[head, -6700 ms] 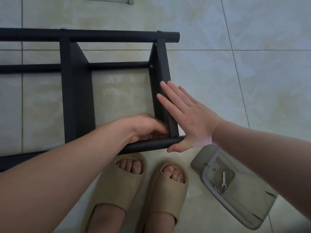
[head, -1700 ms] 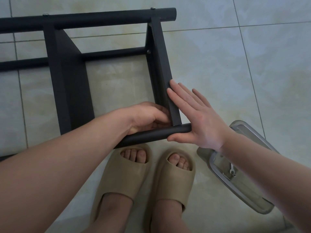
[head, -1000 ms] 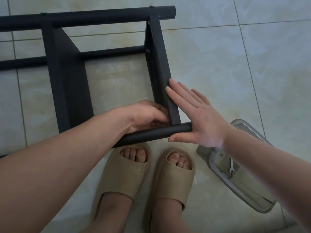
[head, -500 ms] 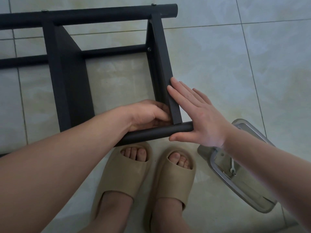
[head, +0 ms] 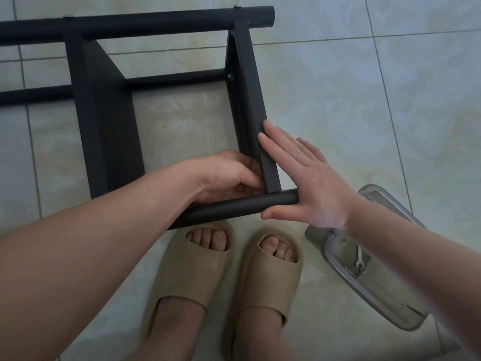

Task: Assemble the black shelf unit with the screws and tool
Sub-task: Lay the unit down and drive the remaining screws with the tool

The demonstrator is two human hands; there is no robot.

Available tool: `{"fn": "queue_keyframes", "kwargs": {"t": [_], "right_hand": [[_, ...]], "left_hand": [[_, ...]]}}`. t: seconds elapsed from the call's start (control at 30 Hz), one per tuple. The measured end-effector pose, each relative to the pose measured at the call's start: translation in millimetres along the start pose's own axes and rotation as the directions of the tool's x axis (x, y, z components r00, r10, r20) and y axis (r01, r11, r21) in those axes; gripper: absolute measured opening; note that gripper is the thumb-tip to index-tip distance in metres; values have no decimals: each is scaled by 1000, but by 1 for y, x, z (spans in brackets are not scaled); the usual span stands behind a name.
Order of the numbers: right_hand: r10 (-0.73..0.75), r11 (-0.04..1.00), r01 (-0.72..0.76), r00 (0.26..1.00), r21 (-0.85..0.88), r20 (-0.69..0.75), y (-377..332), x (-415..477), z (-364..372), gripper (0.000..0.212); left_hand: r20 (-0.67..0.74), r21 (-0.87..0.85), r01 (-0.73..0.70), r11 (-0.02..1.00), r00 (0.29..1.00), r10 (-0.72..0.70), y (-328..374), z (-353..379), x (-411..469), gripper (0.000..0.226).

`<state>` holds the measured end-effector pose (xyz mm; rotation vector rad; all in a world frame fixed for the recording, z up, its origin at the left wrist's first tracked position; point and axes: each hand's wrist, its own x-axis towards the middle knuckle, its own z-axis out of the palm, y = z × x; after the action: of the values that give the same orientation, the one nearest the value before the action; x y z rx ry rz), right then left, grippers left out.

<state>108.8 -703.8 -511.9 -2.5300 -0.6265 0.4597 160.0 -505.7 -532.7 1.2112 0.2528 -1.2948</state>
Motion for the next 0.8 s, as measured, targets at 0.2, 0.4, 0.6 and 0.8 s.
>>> {"fn": "queue_keyframes", "kwargs": {"t": [0.2, 0.4, 0.6, 0.8], "right_hand": [[-5, 1000, 5, 1000, -11, -1, 0, 0, 0, 111], [-15, 997, 14, 1000, -73, -18, 1, 1, -4, 112], [-40, 994, 34, 998, -106, -53, -2, -1, -3, 110], [-26, 991, 18, 998, -136, -55, -5, -4, -2, 110]], "left_hand": [[-2, 13, -38, 999, 999, 38, -4, 2, 0, 16], [-23, 74, -65, 995, 997, 67, -3, 4, -1, 13], [-1, 129, -23, 991, 1000, 24, -3, 3, -4, 16], [5, 121, -19, 993, 1000, 18, -8, 4, -4, 14]]}}
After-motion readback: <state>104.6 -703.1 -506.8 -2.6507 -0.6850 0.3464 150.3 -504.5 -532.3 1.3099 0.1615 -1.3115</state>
